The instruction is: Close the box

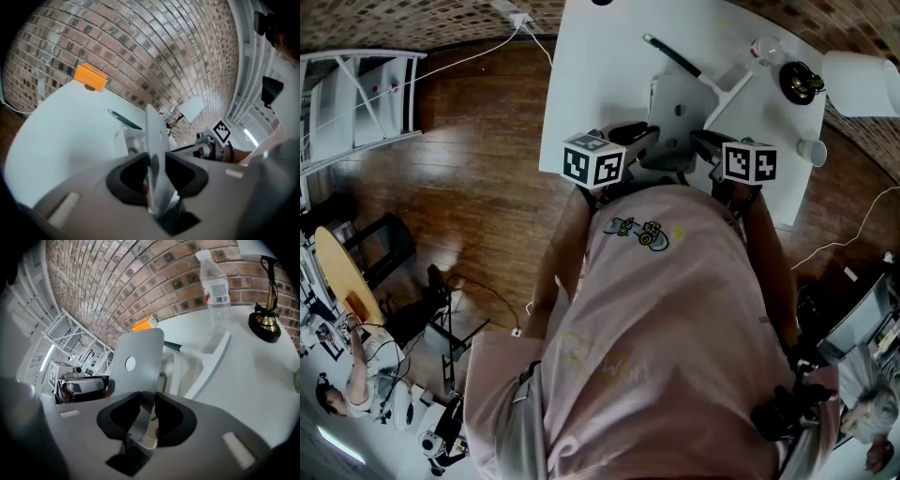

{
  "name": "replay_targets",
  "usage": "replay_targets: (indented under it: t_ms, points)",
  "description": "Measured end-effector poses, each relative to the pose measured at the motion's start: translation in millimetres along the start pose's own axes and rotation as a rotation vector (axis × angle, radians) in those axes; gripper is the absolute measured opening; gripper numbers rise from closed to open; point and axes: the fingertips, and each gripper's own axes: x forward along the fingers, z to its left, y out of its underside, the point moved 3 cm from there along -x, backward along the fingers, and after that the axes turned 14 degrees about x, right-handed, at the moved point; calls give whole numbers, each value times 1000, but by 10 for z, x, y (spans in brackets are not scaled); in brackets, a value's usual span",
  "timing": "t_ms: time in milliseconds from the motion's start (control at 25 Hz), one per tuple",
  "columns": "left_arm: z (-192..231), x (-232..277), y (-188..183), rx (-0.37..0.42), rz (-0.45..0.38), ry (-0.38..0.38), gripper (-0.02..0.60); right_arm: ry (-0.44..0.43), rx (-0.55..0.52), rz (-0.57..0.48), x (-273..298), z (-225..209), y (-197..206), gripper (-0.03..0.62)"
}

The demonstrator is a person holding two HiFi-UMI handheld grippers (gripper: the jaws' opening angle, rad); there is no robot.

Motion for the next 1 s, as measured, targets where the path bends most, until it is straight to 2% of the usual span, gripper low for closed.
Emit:
replay_targets:
  t_ms: [200, 480, 840, 1000]
  points:
    - [-108, 50, 8, -25, -13, 27, 120, 9, -16, -1, -71, -31, -24, 100]
    - [-6, 177, 270, -48, 66, -69, 121, 65, -27, 57, 83, -159, 55, 100]
    - [58, 331, 347, -74, 118, -98, 123, 111, -48, 82, 110, -282, 46, 100]
    - [91, 372, 369, -51, 152, -123, 118, 147, -67, 89, 112, -301, 72, 106]
